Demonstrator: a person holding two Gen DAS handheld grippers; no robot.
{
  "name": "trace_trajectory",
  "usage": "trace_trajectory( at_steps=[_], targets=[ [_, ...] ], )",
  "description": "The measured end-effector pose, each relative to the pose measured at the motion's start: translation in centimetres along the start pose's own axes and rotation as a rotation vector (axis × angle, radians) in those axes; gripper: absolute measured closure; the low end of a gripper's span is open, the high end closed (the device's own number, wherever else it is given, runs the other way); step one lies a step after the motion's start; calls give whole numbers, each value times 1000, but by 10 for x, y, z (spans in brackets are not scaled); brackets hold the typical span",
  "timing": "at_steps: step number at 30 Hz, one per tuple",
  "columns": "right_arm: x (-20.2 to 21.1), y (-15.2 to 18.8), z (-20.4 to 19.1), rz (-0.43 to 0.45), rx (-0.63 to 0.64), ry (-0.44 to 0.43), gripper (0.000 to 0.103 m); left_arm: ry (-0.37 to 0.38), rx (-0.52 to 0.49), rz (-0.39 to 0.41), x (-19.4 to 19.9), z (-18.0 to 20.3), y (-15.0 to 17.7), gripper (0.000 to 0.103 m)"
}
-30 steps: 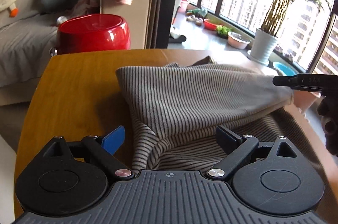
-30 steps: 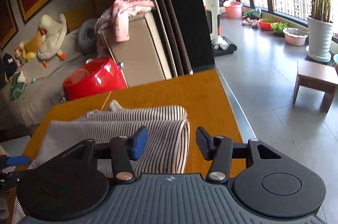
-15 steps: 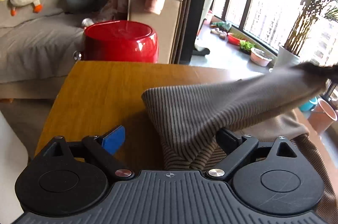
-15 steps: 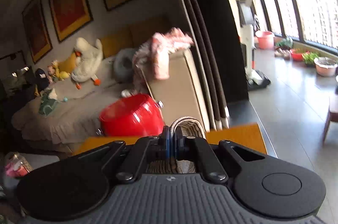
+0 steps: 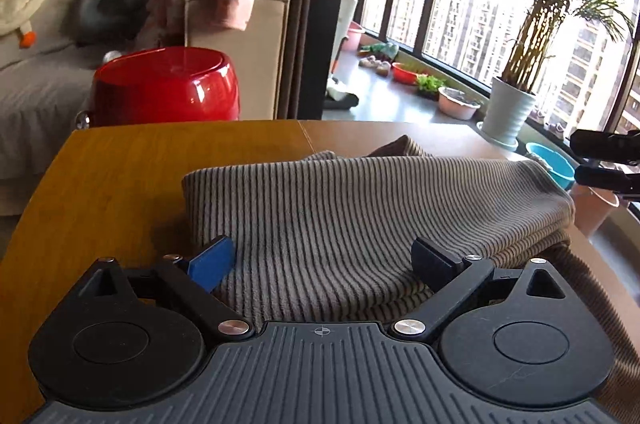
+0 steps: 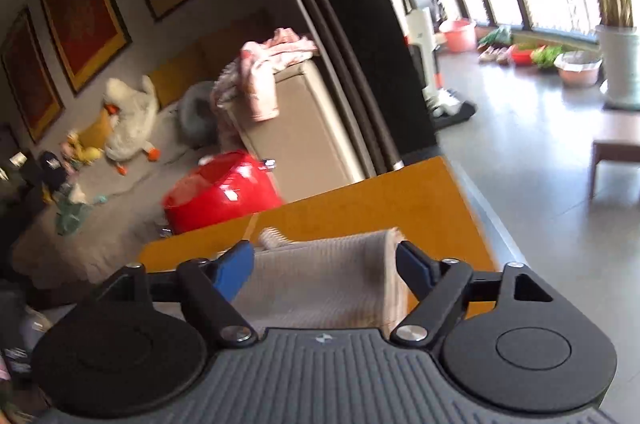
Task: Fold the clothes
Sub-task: 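Release the right gripper and smooth the folded side flat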
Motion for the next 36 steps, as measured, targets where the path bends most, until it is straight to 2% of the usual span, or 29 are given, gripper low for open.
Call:
trace_trajectory(
  at_steps=[1, 3, 6, 9, 12, 14, 16, 18, 22, 27, 32, 33, 36],
  targets=[
    [-4, 6, -2, -27, -52, -49, 22, -1, -3, 0, 0, 0, 1, 2],
    [-17, 24, -7, -86, -88, -69, 21, 3, 6, -2, -1, -2, 2, 1],
    [-36, 44, -14, -98, 77, -37, 18, 12, 27, -5, -1, -6, 3, 1],
    [-43, 42, -17, -130, 167, -77, 11, 9, 42, -3, 2, -9, 6, 0],
    [-47, 38, -17, -170, 287, -80, 11, -1, 65, -3, 6, -11, 9, 0],
    [-49, 35, -14, -179, 300, -72, 11, -4, 78, -4, 7, -11, 11, 0],
    [-52, 32, -10, -194, 294, -42, 5, -9, 92, -7, 10, -12, 13, 0],
    [-53, 34, -10, -214, 296, -62, 0, -13, 108, -7, 14, -13, 17, 0],
    [-50, 46, -26, -252, 408, 2, 0, -23, 142, -10, 21, -15, 23, 0],
    [-45, 53, -29, -266, 424, 24, 0, -11, 176, -22, 20, -20, 24, 0],
    [-43, 53, -37, -333, 485, 62, 0, -2, 191, -15, 21, -22, 24, 0],
    [-38, 52, -41, -321, 487, 82, 0, 2, 197, -12, 21, -23, 24, 0],
    [-12, 45, -53, -207, 453, 63, 0, 12, 213, -5, 22, -24, 25, 0]
  ],
)
Point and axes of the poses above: each gripper's, at about its wrist camera, not at the fingertips, and x roughly against the way its jaws point, z to its right, y to its underside, the point moved 3 cm from there along -x, roughly the way its jaws point, and after that the axes turned 5 degrees about -y, right-handed, at the moved point
